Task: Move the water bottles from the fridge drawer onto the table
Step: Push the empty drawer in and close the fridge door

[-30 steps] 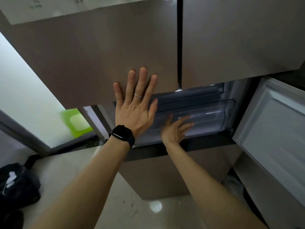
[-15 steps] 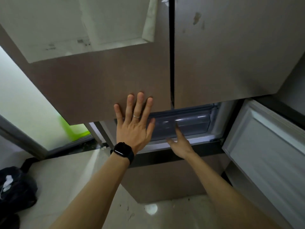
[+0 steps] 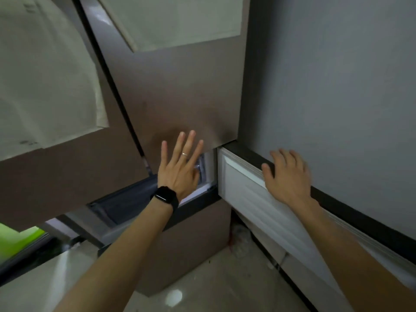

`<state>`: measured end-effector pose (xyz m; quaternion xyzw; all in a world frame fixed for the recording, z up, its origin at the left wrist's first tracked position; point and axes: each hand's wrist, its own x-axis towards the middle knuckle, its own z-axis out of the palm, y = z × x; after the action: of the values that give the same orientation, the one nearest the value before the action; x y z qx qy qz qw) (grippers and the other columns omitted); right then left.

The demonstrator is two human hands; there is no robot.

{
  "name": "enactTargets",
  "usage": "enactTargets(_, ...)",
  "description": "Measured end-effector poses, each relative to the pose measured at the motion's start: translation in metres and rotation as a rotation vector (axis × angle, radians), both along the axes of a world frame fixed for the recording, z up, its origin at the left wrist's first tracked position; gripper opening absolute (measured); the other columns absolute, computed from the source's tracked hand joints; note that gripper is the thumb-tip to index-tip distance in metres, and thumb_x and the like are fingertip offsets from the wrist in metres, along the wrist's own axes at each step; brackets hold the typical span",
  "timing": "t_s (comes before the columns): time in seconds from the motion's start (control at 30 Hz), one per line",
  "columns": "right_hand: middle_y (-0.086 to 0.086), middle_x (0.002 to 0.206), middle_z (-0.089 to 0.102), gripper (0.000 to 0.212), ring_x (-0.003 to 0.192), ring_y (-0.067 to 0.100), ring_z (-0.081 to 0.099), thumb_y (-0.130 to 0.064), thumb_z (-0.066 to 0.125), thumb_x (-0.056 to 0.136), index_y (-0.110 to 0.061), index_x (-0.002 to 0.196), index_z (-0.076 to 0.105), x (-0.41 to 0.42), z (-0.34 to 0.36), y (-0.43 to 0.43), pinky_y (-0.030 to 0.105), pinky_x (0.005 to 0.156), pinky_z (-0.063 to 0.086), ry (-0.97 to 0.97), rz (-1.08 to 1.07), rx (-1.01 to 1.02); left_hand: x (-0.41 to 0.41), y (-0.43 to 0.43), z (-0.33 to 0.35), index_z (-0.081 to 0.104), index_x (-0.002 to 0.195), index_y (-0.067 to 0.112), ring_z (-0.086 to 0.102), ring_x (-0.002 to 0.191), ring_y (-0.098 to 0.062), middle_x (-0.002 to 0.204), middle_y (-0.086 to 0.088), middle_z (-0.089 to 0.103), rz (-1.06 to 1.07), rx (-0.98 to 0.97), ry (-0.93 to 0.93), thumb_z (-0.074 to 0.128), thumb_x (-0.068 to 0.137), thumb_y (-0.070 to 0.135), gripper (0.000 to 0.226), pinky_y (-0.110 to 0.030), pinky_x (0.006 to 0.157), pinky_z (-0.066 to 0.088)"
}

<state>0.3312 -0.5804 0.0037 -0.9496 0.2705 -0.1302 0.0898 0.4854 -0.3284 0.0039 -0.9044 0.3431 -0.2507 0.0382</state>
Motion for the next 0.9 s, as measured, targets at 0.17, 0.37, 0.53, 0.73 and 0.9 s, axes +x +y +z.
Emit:
enactTargets(0.17, 0.007, 0.160, 0.031, 0.068, 0.136, 0.039, 0.039, -0.068, 0.006, 0.096, -0.038, 0.157, 0.011, -0.011, -0.012, -0.023, 0.056, 0.106, 0.032, 0.369, -0.052, 0.192, 0.012, -0.004, 0.000, 0.001, 0.161, 0.025, -0.025, 0.152, -0.022, 0.166, -0.001, -0.022, 0.138, 0.064, 0.093, 0.055, 0.092, 0.045, 0.090, -0.063, 0.117, -0.015)
enactTargets(0.37, 0.008, 0.161, 0.027, 0.067, 0.138, 0.041, 0.034, -0.065, 0.005, 0.098, -0.035, 0.158, 0.008, -0.014, -0.005, 0.011, 0.059, 0.107, 0.030, 0.375, -0.088, 0.276, 0.007, 0.003, 0.012, 0.008, 0.162, 0.021, -0.023, 0.152, -0.018, 0.166, 0.003, -0.024, 0.113, 0.044, 0.140, 0.042, 0.098, 0.045, 0.077, -0.063, 0.120, -0.009)
enactTargets(0.53, -0.003, 0.168, 0.001, 0.063, 0.146, 0.037, 0.025, -0.054, 0.011, 0.102, -0.034, 0.158, -0.010, -0.012, -0.007, 0.053, 0.057, 0.116, 0.022, 0.388, -0.024, 0.440, 0.001, 0.037, 0.021, 0.010, 0.162, 0.022, -0.012, 0.155, -0.016, 0.168, 0.002, -0.013, 0.070, -0.007, 0.181, 0.038, 0.101, 0.043, 0.070, -0.062, 0.121, -0.005)
enactTargets(0.73, -0.001, 0.167, -0.007, 0.069, 0.154, 0.027, -0.005, -0.052, 0.021, 0.105, -0.026, 0.157, -0.016, -0.010, -0.026, 0.117, 0.048, 0.124, 0.003, 0.245, 0.164, 0.608, -0.003, 0.116, 0.032, 0.022, 0.160, 0.021, -0.006, 0.156, -0.021, 0.169, -0.002, -0.003, 0.075, -0.120, 0.078, 0.051, 0.097, 0.039, 0.072, -0.063, 0.119, -0.006)
enactTargets(0.9, -0.008, 0.166, -0.010, 0.085, 0.150, 0.022, -0.022, -0.058, 0.037, 0.099, -0.026, 0.157, -0.016, 0.012, -0.036, 0.198, 0.050, 0.124, 0.000, 0.074, 0.115, 0.662, 0.000, 0.195, 0.039, 0.024, 0.160, 0.028, -0.003, 0.156, -0.021, 0.170, 0.001, -0.002, 0.128, -0.112, -0.043, 0.054, 0.096, 0.035, 0.071, -0.062, 0.116, -0.015)
